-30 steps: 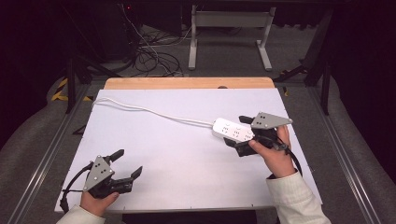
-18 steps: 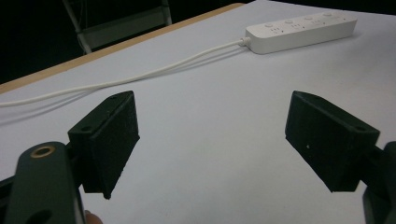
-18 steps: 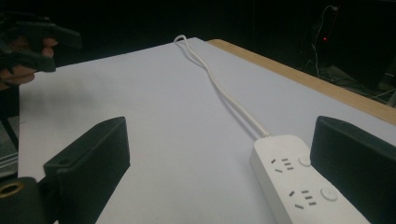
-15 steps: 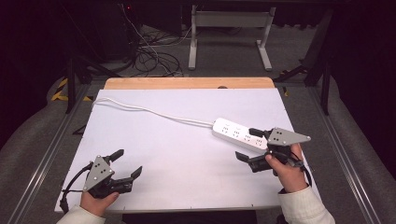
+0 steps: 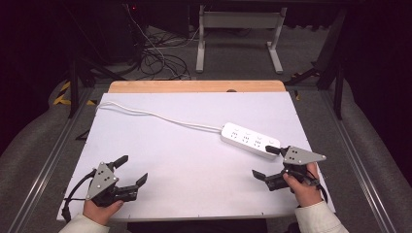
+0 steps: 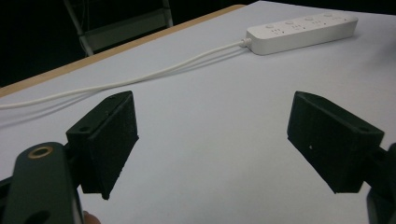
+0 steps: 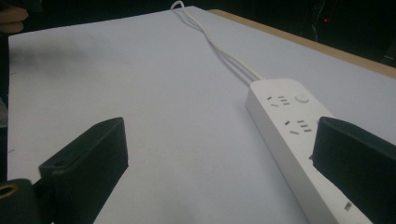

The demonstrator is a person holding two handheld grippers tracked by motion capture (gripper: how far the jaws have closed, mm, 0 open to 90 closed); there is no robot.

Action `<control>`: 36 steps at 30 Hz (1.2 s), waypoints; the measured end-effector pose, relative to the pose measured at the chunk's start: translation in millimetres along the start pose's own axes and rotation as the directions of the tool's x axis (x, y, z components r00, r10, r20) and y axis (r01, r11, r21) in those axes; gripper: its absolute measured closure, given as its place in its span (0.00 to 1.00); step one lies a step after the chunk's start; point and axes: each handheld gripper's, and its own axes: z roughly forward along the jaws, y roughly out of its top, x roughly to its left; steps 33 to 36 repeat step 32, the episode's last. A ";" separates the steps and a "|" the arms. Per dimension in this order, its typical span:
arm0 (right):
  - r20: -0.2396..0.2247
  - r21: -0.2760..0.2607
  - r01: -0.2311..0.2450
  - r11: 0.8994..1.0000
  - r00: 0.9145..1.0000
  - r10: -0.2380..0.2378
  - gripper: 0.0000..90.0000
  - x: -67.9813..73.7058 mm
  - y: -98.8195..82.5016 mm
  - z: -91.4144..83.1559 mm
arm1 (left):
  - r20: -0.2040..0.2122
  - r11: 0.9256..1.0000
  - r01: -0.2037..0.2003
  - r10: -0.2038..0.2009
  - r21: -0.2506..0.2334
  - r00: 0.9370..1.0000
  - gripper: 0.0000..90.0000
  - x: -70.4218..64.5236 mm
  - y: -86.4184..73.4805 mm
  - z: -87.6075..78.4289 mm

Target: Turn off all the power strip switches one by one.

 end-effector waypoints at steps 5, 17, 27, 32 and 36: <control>-0.011 0.027 -0.012 1.000 1.000 0.012 0.05 0.6 -11.2 3.2 | 0.021 1.000 0.025 -0.024 -0.005 0.999 0.18 2.3 0.5 -1.8; -0.008 0.104 -0.017 0.994 1.000 0.017 0.06 6.1 -31.6 11.4 | 0.012 1.000 -0.014 0.014 0.006 1.000 0.18 2.4 -1.3 -0.4; 0.035 0.066 -0.022 0.998 0.999 0.020 0.06 4.7 -28.4 8.1 | 0.025 1.000 0.023 -0.023 0.009 0.999 0.18 4.7 -1.4 1.9; 0.044 0.041 -0.039 0.998 0.998 0.037 0.06 2.7 -27.0 4.2 | 0.015 1.000 0.009 -0.010 0.009 1.000 0.18 5.0 -2.0 1.7; 0.044 0.041 -0.039 0.998 0.998 0.037 0.06 2.7 -27.0 4.2 | 0.015 1.000 0.009 -0.010 0.009 1.000 0.18 5.0 -2.0 1.7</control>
